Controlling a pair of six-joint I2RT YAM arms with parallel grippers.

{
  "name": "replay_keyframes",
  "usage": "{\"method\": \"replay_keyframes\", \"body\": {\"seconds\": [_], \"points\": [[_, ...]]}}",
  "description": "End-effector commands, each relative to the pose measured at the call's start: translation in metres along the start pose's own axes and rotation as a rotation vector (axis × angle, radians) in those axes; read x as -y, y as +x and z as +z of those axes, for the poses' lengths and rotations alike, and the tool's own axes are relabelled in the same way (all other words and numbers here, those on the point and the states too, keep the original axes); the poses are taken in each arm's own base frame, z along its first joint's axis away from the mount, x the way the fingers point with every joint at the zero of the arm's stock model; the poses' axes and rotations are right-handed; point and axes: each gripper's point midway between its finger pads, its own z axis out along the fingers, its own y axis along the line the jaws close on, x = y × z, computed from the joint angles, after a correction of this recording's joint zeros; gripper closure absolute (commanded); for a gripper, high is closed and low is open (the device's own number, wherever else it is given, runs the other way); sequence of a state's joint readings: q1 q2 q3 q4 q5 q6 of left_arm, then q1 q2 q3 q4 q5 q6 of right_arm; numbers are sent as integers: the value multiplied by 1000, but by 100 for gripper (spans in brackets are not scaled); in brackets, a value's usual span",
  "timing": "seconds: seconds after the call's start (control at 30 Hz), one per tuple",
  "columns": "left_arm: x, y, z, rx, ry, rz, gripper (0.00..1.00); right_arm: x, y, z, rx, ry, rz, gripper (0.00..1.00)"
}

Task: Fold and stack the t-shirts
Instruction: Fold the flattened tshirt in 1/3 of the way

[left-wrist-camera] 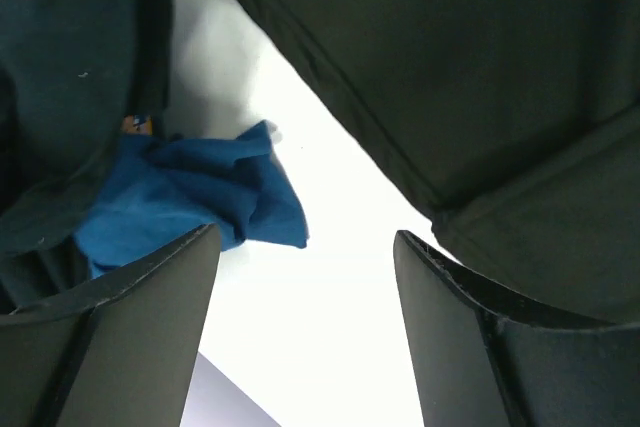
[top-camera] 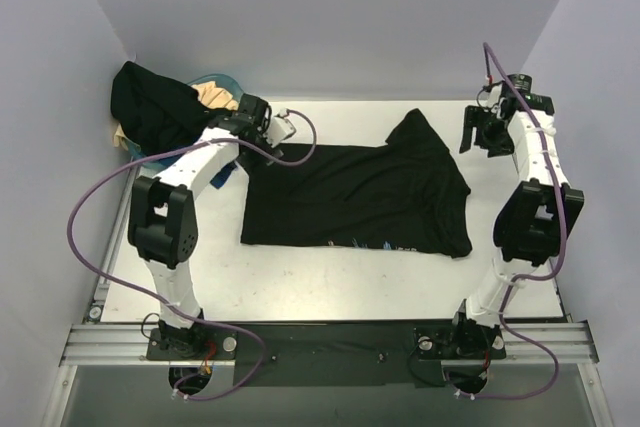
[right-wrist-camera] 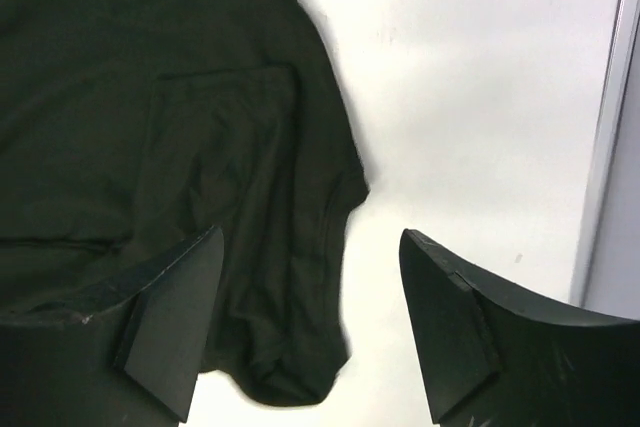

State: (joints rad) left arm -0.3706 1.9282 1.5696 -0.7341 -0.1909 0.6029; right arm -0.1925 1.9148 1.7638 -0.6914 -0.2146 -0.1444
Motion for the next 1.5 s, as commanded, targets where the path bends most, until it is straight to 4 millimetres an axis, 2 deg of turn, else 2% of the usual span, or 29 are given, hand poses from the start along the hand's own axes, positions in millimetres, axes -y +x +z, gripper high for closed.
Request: {"method": "replay_keyframes", "body": {"seconds": [0.0, 0.03, 0.07, 0.1, 0.13, 0.17, 0.2, 0.23, 0.27, 0.3, 0.37, 0.47, 0.5, 0.53, 0.57, 0.6, 0.63, 0.7, 0.77, 0.87, 0.93, 1.0, 1.03, 1.07, 1.1, 1.17, 1.27, 1.37, 1.47], "points": [[10, -4, -57, 110, 127, -2, 23, -12, 56, -56, -125, 48, 315, 34], [36, 1, -66, 161, 216, 60, 29, -24, 72, -57, -161, 14, 344, 36], [59, 21, -60, 136, 281, 132, 36, -34, 105, -59, -220, -7, 358, 39], [73, 18, -76, 200, 312, 177, 39, -39, 123, -58, -257, -9, 376, 41], [94, 37, -71, 177, 362, 218, 42, -44, 147, -63, -286, -9, 385, 43], [104, 37, -80, 219, 373, 299, 42, -46, 162, -65, -303, -3, 401, 43], [120, 52, -73, 198, 409, 365, 41, -49, 185, -66, -331, 7, 408, 43], [126, 56, -74, 203, 421, 396, 39, -51, 190, -67, -322, 7, 424, 43], [137, 68, -66, 190, 449, 447, 32, -55, 207, -67, -339, 4, 448, 41], [141, 70, -62, 197, 454, 465, 28, -55, 209, -66, -324, 4, 472, 41], [143, 65, -47, 239, 418, 494, 22, -56, 229, -55, -355, 3, 607, 40], [143, 67, -27, 232, 350, 522, 19, -45, 241, -40, -341, 37, 873, 41], [141, 62, -21, 247, 318, 531, 18, -43, 245, -34, -331, 46, 908, 42], [142, 70, -14, 223, 306, 555, 18, -37, 247, -31, -319, 73, 957, 42], [140, 64, -9, 240, 276, 560, 18, -34, 248, -27, -312, 88, 973, 43], [142, 73, -3, 211, 268, 574, 18, -30, 249, -24, -304, 104, 1008, 43], [139, 70, 0, 219, 247, 577, 19, -29, 250, -17, -307, 105, 1029, 43], [142, 78, 7, 202, 241, 586, 22, -30, 249, -7, -313, 95, 1084, 45], [146, 84, 11, 190, 244, 589, 39, -27, 251, 2, -316, 116, 1139, 47], [150, 91, 14, 178, 255, 586, 55, -18, 249, 11, -279, 144, 1213, 50], [154, 94, 16, 170, 259, 586, 70, -14, 249, 16, -276, 147, 1248, 56], [156, 97, 16, 155, 262, 574, 100, -14, 253, 22, -311, 146, 1263, 73], [154, 98, 16, 140, 252, 560, 100, -12, 255, 22, -317, 149, 1264, 88], [154, 102, 14, 122, 257, 554, 100, -11, 258, 22, -322, 157, 1271, 92], [152, 101, 12, 113, 254, 543, 100, -3, 260, 19, -311, 175, 1296, 100], [141, 110, 6, 61, 229, 534, 100, 13, 262, 12, -275, 200, 1344, 100], [142, 129, -14, 9, 272, 551, 100, 28, 259, -3, -275, 202, 1363, 100], [162, 137, -37, 17, 371, 523, 100, 22, 269, -15, -369, 185, 1324, 100], [180, 156, -56, -34, 447, 508, 100, 14, 280, -22, -398, 175, 1368, 100]]}}
